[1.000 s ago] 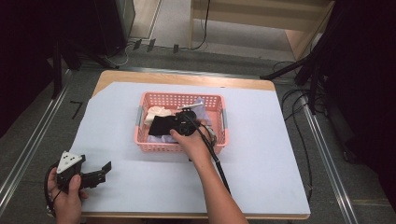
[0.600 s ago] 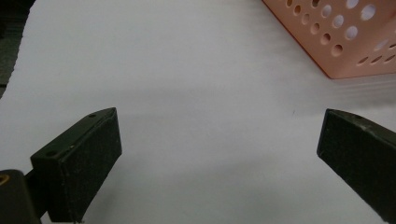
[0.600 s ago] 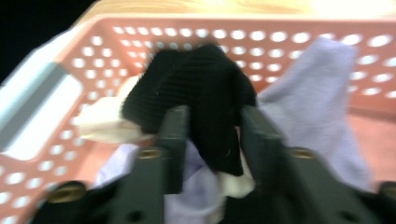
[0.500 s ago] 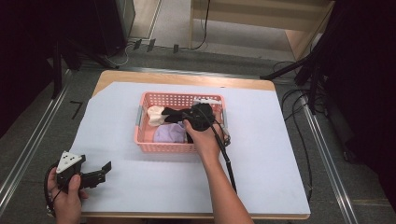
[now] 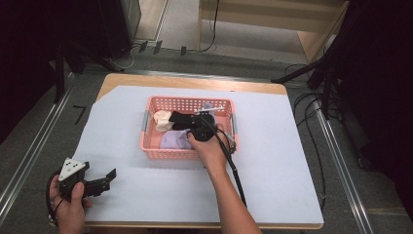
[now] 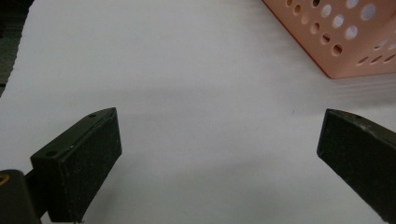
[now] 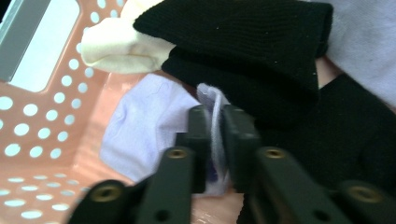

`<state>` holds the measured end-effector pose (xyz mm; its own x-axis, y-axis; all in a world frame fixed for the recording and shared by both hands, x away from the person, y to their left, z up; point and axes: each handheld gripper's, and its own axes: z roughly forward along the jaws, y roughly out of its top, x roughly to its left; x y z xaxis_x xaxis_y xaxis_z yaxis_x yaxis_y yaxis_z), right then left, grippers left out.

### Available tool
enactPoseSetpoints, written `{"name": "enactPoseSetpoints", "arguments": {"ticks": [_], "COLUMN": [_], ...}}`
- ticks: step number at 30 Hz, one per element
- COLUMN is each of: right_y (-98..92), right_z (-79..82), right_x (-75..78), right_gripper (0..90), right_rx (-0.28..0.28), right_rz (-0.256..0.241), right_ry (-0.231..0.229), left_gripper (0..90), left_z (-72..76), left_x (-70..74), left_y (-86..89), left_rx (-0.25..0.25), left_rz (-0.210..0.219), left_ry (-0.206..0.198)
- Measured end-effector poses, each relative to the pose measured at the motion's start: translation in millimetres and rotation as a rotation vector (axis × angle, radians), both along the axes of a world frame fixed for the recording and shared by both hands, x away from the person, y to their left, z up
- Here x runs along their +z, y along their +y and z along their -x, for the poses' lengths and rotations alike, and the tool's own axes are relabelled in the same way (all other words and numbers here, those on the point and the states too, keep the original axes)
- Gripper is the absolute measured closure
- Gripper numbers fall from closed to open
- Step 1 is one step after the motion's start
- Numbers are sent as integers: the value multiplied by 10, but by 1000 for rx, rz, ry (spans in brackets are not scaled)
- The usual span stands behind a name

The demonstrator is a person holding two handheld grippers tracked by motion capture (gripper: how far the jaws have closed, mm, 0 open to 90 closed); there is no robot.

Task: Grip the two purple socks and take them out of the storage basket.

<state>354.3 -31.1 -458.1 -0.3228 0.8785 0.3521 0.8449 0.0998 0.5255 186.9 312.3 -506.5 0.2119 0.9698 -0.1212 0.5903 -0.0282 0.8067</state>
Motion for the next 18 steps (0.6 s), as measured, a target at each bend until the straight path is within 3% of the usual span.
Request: {"name": "enactPoseSetpoints", "arguments": {"ticks": [4, 11, 18], "right_y": [-52, -266, -525], "right_z": [62, 218, 332], "right_x": [93, 401, 488], "right_gripper": [884, 886, 888], "right_rx": [6, -25, -43], "right_rz": [-56, -153, -211], "right_ry": [-78, -329, -561], "left_gripper": [5, 5, 5], "left_z": [-2, 3, 16], "left_x": [-1, 1, 5], "left_y": [-1, 1, 1], "left_rx": [0, 3, 11], "left_rz": [1, 0, -4], "left_ry": [2, -1, -15]}}
